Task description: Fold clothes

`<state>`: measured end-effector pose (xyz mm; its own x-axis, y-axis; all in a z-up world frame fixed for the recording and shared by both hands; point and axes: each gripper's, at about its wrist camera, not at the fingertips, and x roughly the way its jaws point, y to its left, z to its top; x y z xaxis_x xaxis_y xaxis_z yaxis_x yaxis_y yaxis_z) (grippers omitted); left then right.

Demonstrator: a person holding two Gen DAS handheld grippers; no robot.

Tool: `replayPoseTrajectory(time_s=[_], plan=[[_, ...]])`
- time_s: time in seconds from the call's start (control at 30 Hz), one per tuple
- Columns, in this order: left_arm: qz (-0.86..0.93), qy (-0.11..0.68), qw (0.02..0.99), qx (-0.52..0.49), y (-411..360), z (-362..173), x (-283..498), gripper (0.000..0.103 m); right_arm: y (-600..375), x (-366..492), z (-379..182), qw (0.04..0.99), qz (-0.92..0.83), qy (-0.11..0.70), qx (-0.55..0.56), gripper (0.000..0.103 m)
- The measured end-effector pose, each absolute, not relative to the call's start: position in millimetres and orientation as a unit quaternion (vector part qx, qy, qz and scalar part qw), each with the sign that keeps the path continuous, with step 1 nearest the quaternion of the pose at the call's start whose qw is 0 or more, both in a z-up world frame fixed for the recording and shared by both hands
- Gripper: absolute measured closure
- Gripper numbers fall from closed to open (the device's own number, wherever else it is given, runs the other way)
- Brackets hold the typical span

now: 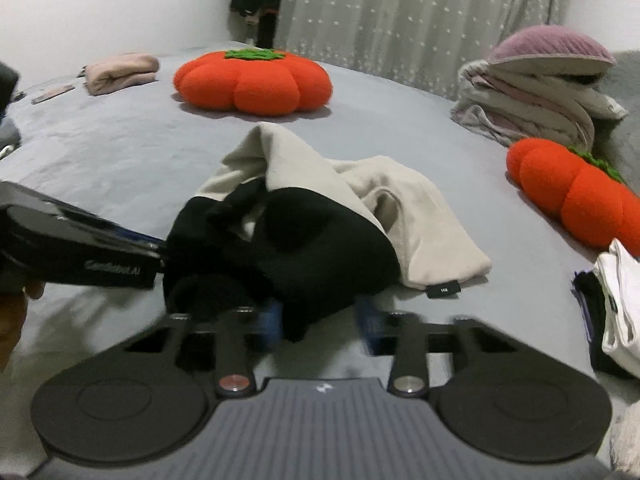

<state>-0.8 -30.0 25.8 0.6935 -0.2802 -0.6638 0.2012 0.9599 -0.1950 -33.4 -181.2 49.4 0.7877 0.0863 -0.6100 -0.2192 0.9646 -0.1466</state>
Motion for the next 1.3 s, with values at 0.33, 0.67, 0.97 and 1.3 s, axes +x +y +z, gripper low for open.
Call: replayPoseTrajectory(time_s=[0.33, 0.67, 0.97, 1.3], plan=[[-0.122, 0.349, 0.928, -0.032, -36.9, 23.4, 3.6, 0.032, -189.7, -38.9, 63.9, 0.955, 0.046, 0.281, -0.086, 0.097], [-0.158, 0.354, 0.921, -0.043, -33.3, 28.7, 5.9, 0.096, -194.4, -41.4, 73.7, 0.966, 0.007, 0.242, -0.088, 0.101], [-0.144, 0.293, 0.944, -0.054, 5.2, 91.9, -8.9, 0.097, -213.9, -54.3, 97.0, 0.978, -0.043, 0.183, -0.09, 0.101], [-0.159, 0.261, 0.942, -0.134, 74.1, 125.4, -9.0, 0.097, -247.8, -67.9, 121.0, 0.985, -0.074, 0.151, -0.041, 0.101]])
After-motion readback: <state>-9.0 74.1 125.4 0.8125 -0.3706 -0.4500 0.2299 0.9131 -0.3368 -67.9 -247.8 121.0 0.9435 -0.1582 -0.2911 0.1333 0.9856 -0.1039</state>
